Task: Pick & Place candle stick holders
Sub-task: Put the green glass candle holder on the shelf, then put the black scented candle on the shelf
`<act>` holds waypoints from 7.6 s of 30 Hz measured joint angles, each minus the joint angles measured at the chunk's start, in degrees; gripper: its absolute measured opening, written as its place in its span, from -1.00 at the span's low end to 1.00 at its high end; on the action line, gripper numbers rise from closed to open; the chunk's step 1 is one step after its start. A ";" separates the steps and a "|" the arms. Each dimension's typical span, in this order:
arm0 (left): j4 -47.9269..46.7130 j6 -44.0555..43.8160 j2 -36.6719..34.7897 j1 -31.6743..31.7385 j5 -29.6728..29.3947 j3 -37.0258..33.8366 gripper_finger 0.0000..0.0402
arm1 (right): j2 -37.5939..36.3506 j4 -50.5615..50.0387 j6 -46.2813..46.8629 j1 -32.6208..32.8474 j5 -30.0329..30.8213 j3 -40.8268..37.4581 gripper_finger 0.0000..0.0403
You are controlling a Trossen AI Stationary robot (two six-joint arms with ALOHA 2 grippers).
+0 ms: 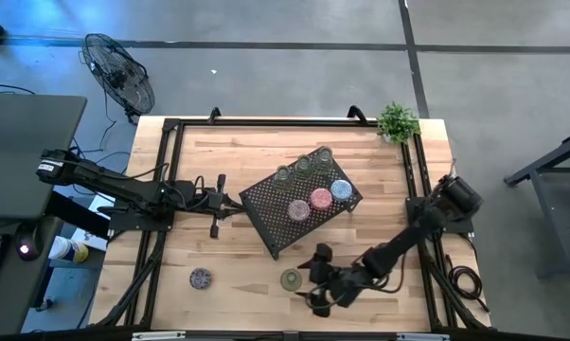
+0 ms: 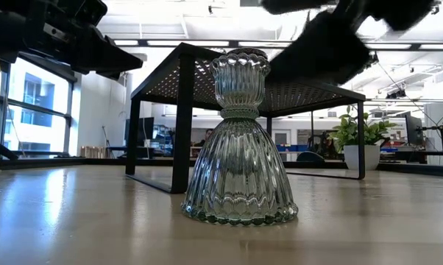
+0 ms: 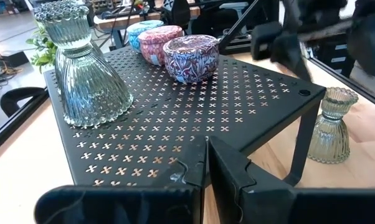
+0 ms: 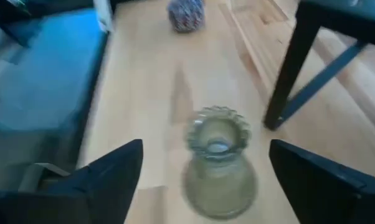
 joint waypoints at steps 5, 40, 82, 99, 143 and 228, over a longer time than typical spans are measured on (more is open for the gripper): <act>0.00 0.00 0.00 0.00 0.17 0.00 -0.94 | 2.68 0.60 -4.48 -1.83 0.17 2.34 0.77; 0.06 -1.35 0.00 0.00 1.66 0.02 -0.94 | 3.18 2.01 -10.15 -3.93 -7.73 2.10 -0.13; 8.86 -21.98 35.82 -28.25 -11.45 32.19 0.26 | -8.41 -9.74 -18.12 -0.67 -9.86 14.65 -0.13; 11.06 -18.16 47.18 -22.08 2.16 41.63 0.34 | -8.32 -8.82 -19.25 -2.84 -11.82 14.47 -0.13; -17.24 -9.07 17.86 -20.60 -29.58 31.91 -0.40 | -26.26 -19.92 -11.25 6.85 13.27 -4.95 -0.74; -10.65 -2.14 14.12 6.43 -4.58 24.77 0.34 | -28.97 1.54 -22.74 4.92 7.85 -14.64 -0.99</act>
